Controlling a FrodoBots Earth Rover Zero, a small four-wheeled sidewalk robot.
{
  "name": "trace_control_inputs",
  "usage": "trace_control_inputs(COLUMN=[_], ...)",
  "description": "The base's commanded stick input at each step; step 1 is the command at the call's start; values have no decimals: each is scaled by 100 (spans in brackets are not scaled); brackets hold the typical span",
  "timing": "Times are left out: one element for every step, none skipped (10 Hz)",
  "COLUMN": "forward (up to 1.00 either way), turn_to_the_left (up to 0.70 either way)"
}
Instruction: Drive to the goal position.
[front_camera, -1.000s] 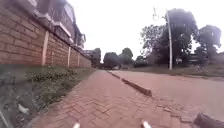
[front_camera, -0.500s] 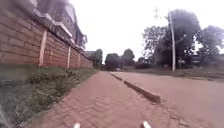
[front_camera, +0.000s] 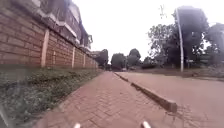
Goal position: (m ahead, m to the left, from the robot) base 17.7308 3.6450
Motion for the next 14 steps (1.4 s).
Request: trace_control_inputs(forward=[70,70,70,70,70,70,70,70,70,70,70,70,70,70], turn_to_the_left=[0,0,0,0,0,0,0,0,0,0,0,0,1,4])
